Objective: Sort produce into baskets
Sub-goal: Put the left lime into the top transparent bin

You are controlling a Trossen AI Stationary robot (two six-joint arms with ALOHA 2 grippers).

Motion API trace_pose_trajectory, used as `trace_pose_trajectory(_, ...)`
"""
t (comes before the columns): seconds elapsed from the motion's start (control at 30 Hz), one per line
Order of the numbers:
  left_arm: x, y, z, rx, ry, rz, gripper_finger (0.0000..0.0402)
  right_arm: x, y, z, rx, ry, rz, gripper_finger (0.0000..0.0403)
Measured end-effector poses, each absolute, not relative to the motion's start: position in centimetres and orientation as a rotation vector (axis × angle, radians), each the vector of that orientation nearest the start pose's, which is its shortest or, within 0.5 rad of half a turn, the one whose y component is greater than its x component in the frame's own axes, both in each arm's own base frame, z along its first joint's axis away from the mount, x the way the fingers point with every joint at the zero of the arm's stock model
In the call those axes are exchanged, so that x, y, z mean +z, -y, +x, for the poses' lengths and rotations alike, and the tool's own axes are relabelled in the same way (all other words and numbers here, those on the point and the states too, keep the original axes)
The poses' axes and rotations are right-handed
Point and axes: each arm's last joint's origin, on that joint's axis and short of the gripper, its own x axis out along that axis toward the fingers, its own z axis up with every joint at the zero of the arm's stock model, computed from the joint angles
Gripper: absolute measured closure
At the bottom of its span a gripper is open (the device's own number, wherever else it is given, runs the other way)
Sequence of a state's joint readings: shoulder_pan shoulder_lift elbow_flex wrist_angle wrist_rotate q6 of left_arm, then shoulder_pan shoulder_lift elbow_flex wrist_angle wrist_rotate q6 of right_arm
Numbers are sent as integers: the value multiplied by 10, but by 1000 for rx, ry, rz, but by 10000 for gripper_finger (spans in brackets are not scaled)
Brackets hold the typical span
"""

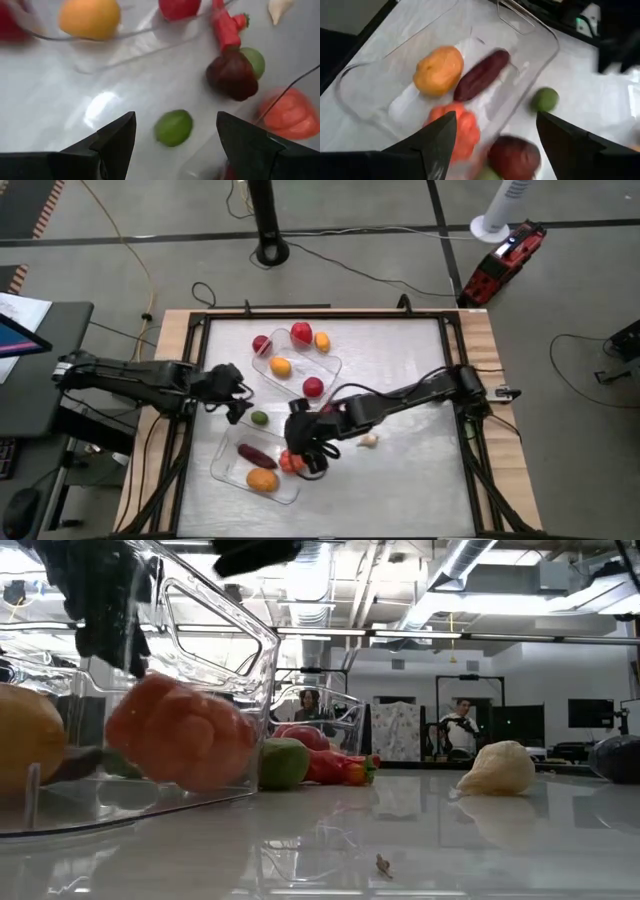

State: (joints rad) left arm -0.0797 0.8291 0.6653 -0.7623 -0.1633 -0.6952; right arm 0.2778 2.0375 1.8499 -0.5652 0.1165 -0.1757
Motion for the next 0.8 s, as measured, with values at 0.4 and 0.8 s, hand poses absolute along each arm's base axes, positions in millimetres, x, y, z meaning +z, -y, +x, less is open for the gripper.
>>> trace_pose_trajectory(0.4,197,8,193,415,-1161,-626,139,249,-128,370,82,-739,-242,102)
trace_pose_trajectory(0.8,188,3,231,387,-1283,-575,96,218,-111,326,37,-712,-193,102)
